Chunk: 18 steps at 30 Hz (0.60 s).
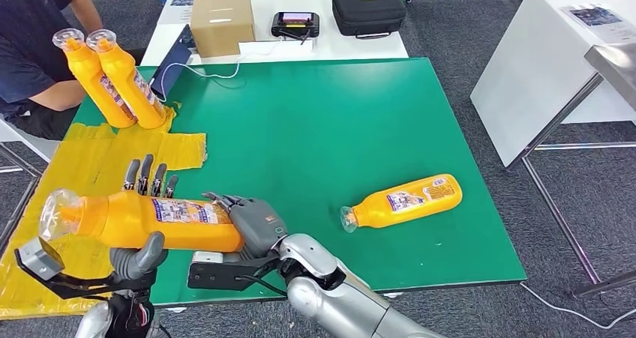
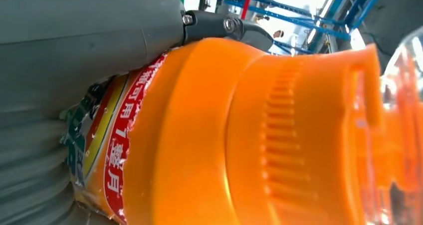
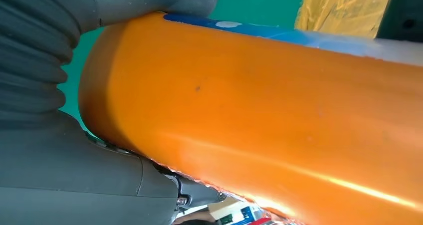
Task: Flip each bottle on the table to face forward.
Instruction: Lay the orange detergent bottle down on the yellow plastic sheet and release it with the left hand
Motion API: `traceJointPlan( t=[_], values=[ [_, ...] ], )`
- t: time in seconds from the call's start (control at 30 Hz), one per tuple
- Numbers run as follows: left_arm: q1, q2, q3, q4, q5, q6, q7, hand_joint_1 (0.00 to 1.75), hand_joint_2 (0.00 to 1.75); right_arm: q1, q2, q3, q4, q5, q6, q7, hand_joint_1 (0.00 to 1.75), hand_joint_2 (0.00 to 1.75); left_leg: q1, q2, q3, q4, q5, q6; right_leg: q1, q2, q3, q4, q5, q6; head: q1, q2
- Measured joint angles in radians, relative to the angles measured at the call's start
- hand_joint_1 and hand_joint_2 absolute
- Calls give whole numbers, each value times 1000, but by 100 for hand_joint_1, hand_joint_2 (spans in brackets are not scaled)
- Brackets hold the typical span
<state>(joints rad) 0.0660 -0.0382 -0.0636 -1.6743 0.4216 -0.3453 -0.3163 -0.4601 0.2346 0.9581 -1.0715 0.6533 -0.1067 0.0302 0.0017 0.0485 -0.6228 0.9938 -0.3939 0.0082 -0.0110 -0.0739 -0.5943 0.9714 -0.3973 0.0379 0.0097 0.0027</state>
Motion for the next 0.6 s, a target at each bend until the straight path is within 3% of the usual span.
traceJointPlan(
  t=[0.07,0.6],
  values=[
    [1,1,6,2,-6,2,-3,175,175,-1,0,11,-3,-3,1,6,175,175,0,0,0,0,0,0,0,0,0,0,0,0,0,0],
    [2,0,31,4,-55,10,-51,175,175,-17,0,33,-4,-32,8,17,175,175,0,0,0,0,0,0,0,0,0,0,0,0,0,0]
  ],
)
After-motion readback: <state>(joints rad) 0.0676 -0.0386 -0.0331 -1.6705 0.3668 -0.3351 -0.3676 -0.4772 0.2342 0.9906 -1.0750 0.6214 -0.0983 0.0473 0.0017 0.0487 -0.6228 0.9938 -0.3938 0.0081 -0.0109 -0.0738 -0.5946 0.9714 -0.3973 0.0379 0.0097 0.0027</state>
